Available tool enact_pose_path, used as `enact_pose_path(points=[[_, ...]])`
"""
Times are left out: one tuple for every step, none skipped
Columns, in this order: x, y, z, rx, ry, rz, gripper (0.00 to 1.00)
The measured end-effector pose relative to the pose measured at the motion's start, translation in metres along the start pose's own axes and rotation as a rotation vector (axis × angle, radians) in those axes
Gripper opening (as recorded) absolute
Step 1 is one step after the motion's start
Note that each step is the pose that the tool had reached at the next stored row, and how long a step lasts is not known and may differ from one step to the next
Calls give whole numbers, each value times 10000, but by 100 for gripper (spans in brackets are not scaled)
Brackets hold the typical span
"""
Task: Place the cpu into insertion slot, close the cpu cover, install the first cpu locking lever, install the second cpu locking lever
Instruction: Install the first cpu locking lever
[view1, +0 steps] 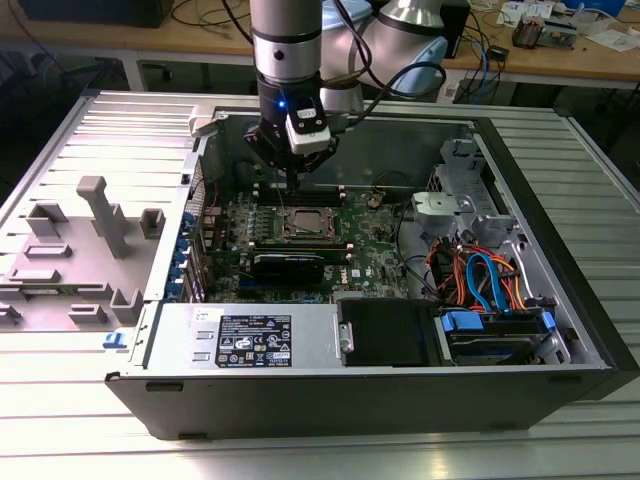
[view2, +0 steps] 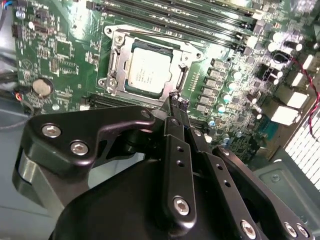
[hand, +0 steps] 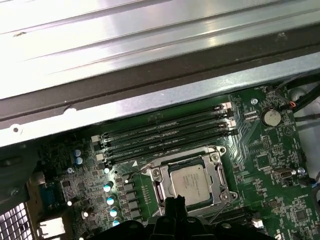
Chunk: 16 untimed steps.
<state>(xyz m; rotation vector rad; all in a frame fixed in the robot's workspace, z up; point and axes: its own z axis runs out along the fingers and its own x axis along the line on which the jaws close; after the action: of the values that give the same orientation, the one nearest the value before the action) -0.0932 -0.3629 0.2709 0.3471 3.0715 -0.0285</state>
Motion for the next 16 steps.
enact_pose_path(points=[[0,0,1,-14,-3,-263,11],[1,0,2,-22,-5,-430,11],[1,0,4,-36,-8,-687,11],[2,0,5,-45,-10,-857,11],[2,0,6,-54,-13,-1017,11],[2,0,7,-64,-15,-1226,11],[3,0,8,-73,-17,-1406,11],[3,0,10,-87,-21,-1688,11],[5,-1,13,-102,-25,-1966,11],[12,-2,15,-110,-27,-2104,11],[18,-4,16,-113,-28,-2177,11],[28,-6,17,-117,-28,-2273,11],[39,-9,17,-123,-28,-2347,11],[51,-11,17,-128,-29,-2378,11],[69,-15,17,-131,-29,-2398,11],[79,-17,17,-131,-30,-2399,11]])
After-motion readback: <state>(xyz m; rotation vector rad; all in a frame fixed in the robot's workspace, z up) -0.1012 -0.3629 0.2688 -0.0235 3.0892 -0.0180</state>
